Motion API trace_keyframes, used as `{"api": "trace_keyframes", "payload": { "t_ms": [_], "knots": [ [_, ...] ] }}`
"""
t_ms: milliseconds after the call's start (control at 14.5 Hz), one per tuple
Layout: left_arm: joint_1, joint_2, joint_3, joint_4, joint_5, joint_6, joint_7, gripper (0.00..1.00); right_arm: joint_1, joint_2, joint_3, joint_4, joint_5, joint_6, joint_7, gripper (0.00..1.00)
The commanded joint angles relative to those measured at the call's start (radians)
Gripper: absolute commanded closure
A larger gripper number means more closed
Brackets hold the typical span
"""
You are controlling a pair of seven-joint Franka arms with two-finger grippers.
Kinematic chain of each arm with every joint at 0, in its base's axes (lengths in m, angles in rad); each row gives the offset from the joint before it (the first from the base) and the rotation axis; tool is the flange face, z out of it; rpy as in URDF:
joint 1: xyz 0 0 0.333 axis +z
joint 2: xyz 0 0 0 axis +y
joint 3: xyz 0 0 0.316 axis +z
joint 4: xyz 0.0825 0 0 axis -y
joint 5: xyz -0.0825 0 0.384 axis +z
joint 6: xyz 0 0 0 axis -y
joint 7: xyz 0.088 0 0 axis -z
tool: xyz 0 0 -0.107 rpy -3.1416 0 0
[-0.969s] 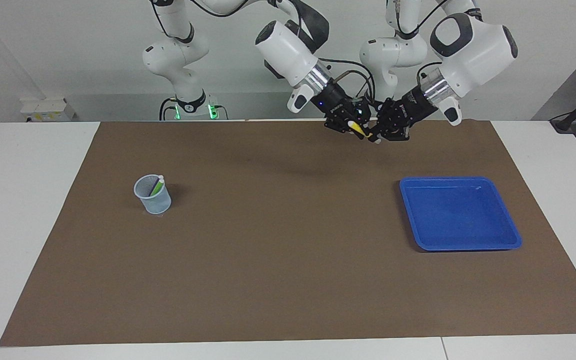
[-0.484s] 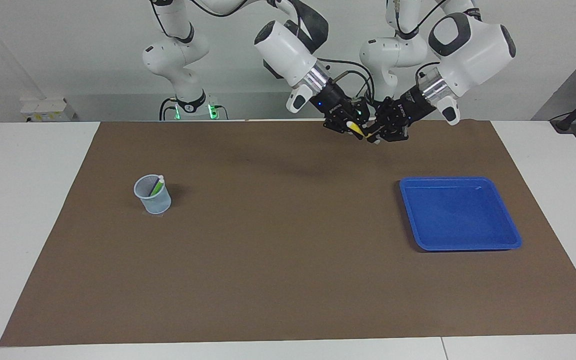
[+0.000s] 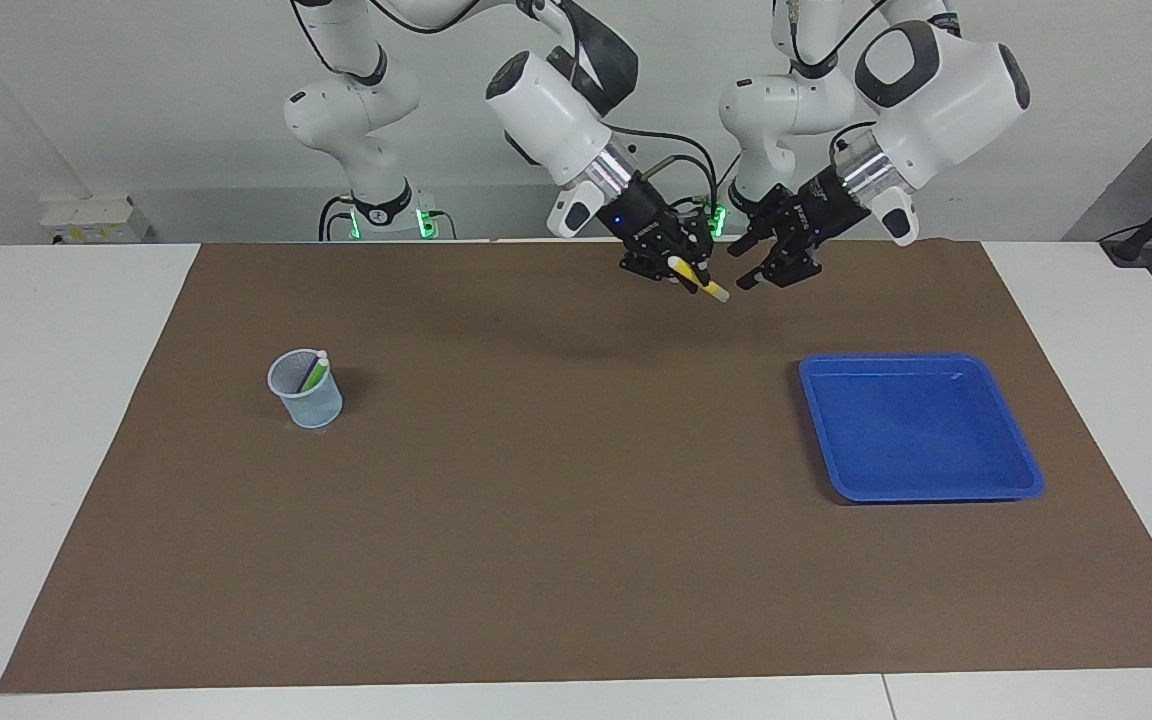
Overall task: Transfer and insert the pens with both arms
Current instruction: 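Grasp the yellow pen tip with the right gripper, open the left gripper, then carry the yellow pen to the cup while the left gripper withdraws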
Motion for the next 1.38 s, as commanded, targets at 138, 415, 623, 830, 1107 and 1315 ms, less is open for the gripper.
{"api": "trace_keyframes", "payload": {
  "t_ms": [138, 415, 623, 830, 1107, 1315],
  "knots": [
    [-0.003, -0.045, 0.014, -0.054, 0.140, -0.011, 0.316, 0.41, -0.205, -0.136, 0.004, -0.048, -0.098, -0.317, -0.240, 1.00],
    [0.022, -0.045, 0.023, -0.046, 0.349, -0.106, 0.699, 0.42, -0.399, -0.176, 0.004, -0.042, -0.203, -0.553, -0.567, 1.00],
    [0.097, -0.045, 0.023, -0.037, 0.435, -0.127, 1.018, 0.42, -0.542, -0.182, 0.002, -0.039, -0.276, -0.669, -0.812, 1.00],
    [0.157, -0.039, 0.023, -0.008, 0.519, -0.137, 1.232, 0.42, -0.640, -0.180, 0.002, -0.036, -0.438, -0.703, -1.041, 1.00],
    [0.204, -0.030, 0.023, 0.044, 0.559, -0.142, 1.322, 0.07, -0.719, -0.179, 0.004, -0.043, -0.681, -0.649, -1.300, 1.00],
    [0.209, -0.025, 0.025, 0.069, 0.559, -0.137, 1.312, 0.00, -0.766, -0.180, 0.005, -0.097, -0.683, -0.645, -1.307, 1.00]
  ]
}}
